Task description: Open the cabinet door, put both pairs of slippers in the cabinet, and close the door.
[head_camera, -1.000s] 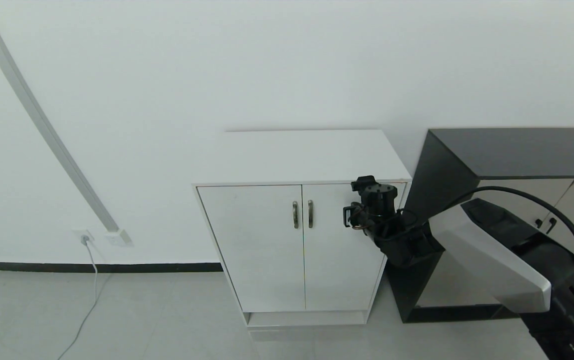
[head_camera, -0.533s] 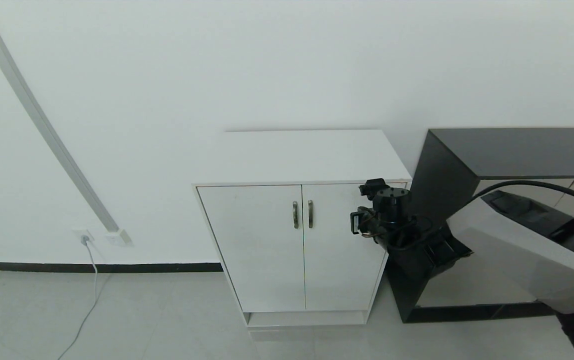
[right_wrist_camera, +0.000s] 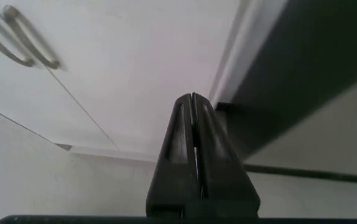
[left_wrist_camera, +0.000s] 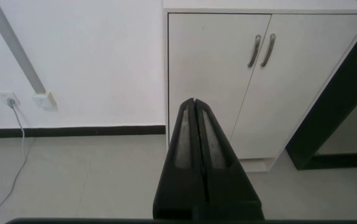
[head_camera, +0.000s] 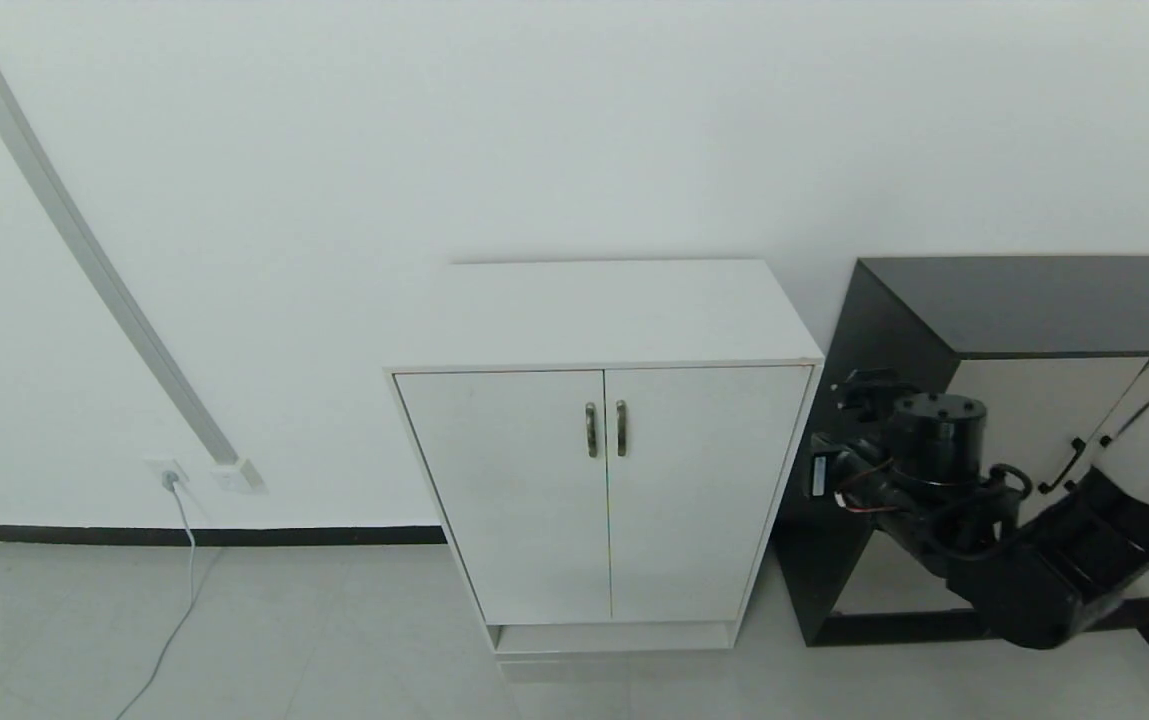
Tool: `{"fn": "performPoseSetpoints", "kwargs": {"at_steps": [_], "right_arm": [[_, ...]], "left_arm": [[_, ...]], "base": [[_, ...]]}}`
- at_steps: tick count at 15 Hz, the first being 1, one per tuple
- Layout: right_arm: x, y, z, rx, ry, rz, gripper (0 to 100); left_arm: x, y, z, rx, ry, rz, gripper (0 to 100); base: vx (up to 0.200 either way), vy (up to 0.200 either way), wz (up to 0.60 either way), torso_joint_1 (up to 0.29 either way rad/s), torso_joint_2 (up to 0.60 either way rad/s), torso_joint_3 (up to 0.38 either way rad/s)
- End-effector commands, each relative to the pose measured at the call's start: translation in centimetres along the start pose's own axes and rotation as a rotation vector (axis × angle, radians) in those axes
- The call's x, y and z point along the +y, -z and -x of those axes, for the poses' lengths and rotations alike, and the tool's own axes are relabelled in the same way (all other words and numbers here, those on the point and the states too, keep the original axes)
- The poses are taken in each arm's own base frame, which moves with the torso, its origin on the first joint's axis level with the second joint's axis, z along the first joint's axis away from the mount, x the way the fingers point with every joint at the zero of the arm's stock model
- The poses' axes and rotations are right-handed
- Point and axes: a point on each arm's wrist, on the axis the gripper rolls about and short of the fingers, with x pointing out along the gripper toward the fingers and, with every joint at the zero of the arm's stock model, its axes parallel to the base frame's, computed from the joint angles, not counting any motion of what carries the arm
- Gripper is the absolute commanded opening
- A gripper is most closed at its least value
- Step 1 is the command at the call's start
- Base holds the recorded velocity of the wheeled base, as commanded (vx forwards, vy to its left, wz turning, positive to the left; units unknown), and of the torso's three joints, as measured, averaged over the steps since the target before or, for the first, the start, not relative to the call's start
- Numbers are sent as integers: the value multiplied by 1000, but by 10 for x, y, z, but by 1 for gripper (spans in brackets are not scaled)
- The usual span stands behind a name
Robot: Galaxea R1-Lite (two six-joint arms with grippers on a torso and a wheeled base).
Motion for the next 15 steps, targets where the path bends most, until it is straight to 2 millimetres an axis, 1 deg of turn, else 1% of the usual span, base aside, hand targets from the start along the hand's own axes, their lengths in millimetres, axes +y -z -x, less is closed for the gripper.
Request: {"fn": "performPoseSetpoints", "kwargs": {"at_steps": [1,4,5,6,9,11,12,13,15], "right_arm": [[-39,-14,45,-36,78,-26,0],[-70,-6,84,-5,155,-33,0],[-75,-6,91,-6,170,-35,0],[-83,-5,108,-8,191,-31,0],[-98,2,144,1,241,-1,0],[-105,4,168,-21,230,-3,0],[-106,4,173,-28,222,1,0],[-108,7,188,-34,205,8,0],[-108,9,204,-45,164,6,0]], "left_arm": [[0,0,0,0,0,0,0],[0,0,0,0,1,-1,0],[0,0,0,0,1,-1,0],[0,0,0,0,1,-3,0],[0,0,0,0,1,-3,0],[0,0,0,0,1,-3,0],[0,0,0,1,1,-3,0],[0,0,0,0,1,-3,0],[0,0,0,0,1,-3,0]], "base": [[0,0,0,0,0,0],[0,0,0,0,0,0],[0,0,0,0,0,0],[0,0,0,0,0,0],[0,0,0,0,0,0],[0,0,0,0,0,0],[0,0,0,0,0,0],[0,0,0,0,0,0],[0,0,0,0,0,0]]}}
